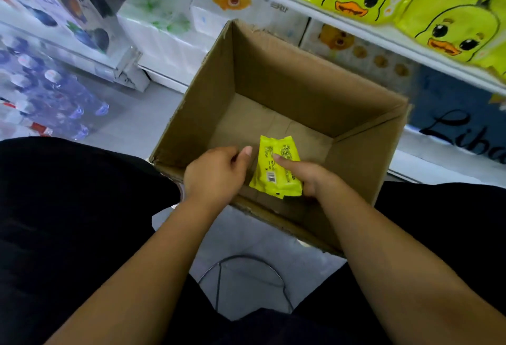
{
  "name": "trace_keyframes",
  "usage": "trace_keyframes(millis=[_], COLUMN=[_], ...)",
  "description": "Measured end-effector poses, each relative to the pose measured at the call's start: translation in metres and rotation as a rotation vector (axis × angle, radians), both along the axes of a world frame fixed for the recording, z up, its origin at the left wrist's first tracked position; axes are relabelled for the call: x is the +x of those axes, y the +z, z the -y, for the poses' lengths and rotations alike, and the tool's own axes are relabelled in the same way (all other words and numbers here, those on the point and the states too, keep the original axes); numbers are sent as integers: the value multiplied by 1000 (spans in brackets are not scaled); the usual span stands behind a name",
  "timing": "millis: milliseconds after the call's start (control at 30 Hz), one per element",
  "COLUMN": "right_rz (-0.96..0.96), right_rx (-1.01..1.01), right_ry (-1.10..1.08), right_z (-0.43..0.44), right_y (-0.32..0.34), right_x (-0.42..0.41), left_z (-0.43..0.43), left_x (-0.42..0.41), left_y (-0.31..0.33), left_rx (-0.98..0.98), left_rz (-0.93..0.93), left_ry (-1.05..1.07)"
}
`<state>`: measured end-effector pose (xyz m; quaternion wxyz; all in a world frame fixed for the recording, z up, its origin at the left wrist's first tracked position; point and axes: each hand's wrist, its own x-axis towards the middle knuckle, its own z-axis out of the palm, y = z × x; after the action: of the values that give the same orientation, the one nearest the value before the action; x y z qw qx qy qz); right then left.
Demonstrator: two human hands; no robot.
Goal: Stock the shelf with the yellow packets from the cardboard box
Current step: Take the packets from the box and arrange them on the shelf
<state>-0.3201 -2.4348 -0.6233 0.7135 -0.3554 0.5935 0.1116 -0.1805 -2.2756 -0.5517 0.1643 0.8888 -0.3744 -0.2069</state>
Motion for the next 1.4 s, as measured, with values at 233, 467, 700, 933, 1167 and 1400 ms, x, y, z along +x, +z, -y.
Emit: trace_keyframes(millis=[233, 467, 700, 933, 1167, 1400], right_rz=[405, 648, 618, 463, 543, 629], right_rx=[-218, -264, -522, -819, -855, -839], right_ry=[-344, -660, -678, -525, -428, -770], right_z=[-3, -43, -34, 17, 74, 101], right_y=[115, 164, 194, 222, 229, 209], right_x=[-11, -52, -126, -192, -212, -231], left_z=[24, 37, 57, 82, 126, 173], left_x=[-27, -96, -129, -145, -166, -203], left_y=[74, 105, 128, 156, 154, 155], left_rx=[-487, -797, -750, -682, -631, -602], left_rz=[-1032, -1196, -967, -776, -820, -752], left_ry=[273, 214, 44, -191, -28, 5])
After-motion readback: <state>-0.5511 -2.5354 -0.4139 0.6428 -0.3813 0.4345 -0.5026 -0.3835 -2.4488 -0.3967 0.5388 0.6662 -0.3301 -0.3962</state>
